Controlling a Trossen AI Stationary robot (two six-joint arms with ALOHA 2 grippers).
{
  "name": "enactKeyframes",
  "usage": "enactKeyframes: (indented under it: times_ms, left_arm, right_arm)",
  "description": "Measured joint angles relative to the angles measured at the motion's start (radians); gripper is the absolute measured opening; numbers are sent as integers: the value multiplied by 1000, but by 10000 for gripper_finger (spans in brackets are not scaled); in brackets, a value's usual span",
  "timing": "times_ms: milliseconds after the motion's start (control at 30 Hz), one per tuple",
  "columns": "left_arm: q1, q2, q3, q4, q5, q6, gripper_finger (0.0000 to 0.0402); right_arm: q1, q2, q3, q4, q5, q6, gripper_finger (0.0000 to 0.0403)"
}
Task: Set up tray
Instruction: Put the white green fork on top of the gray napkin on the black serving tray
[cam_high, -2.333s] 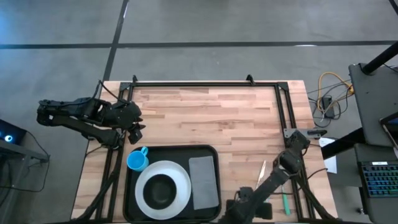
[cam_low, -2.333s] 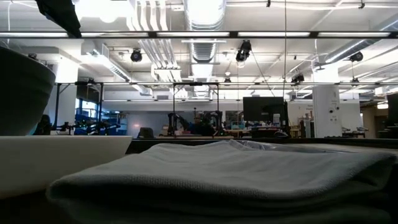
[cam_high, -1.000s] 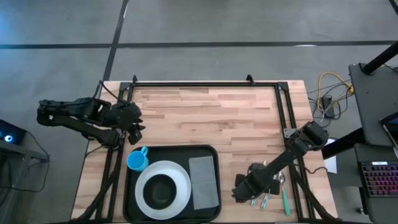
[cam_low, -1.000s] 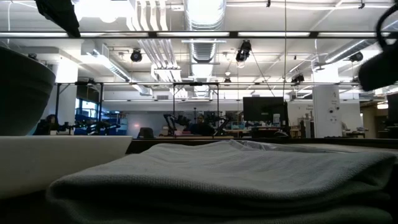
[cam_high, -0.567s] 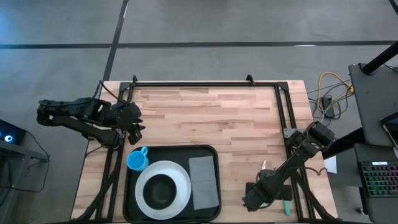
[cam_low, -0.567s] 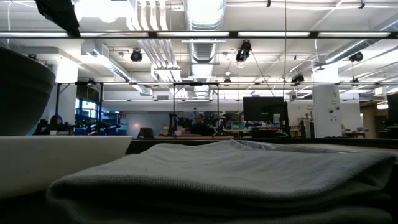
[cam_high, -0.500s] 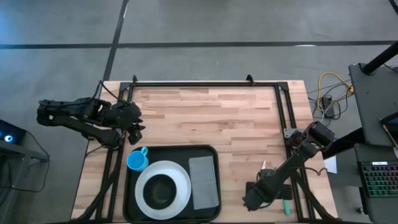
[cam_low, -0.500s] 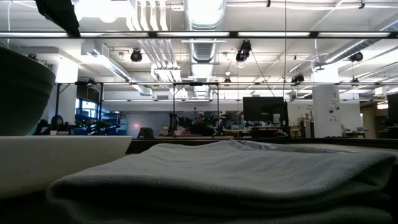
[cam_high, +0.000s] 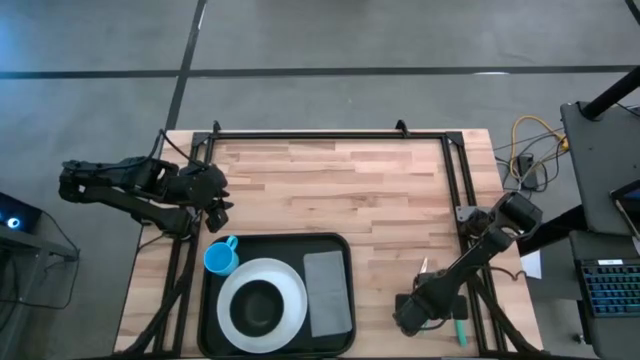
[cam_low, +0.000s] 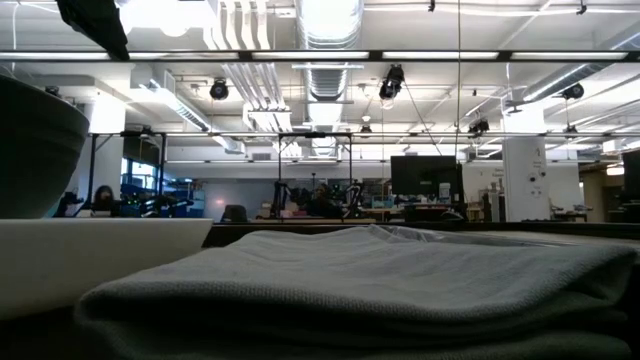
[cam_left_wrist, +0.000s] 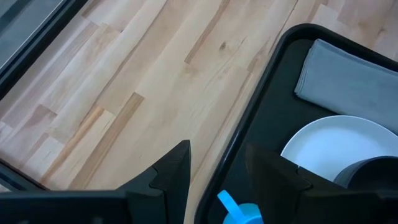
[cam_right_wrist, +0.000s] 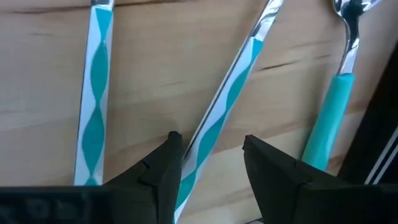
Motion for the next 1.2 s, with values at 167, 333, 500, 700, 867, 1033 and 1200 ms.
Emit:
enactKeyframes:
  times_ms: [167,333,500,700,867,1033,1200]
  left_arm:
    - [0,0,0,0,0,-4,137]
    - [0,0,0,0,0,-4,137]
    - [0,0,0,0,0,-4,137]
    - [0,0,0,0,1,-6,137]
    - [0,0,0,0,1,-6,137]
    - [0,0,0,1,1,-6,137]
    - [0,0,0,6,1,-6,137]
  right_arm:
    - [2,-26,-17,12,54,-36,130]
    - [2,-33,-34,20,62,-54,74]
    - [1,-34,-48,33,83,-79,21]
    - [2,-32,-34,25,116,-103,21]
    - [5,-22,45,-79,203,-122,20]
    - [3,-25,175,-195,276,-144,19]
    - [0,-26,291,-239,371,-156,19]
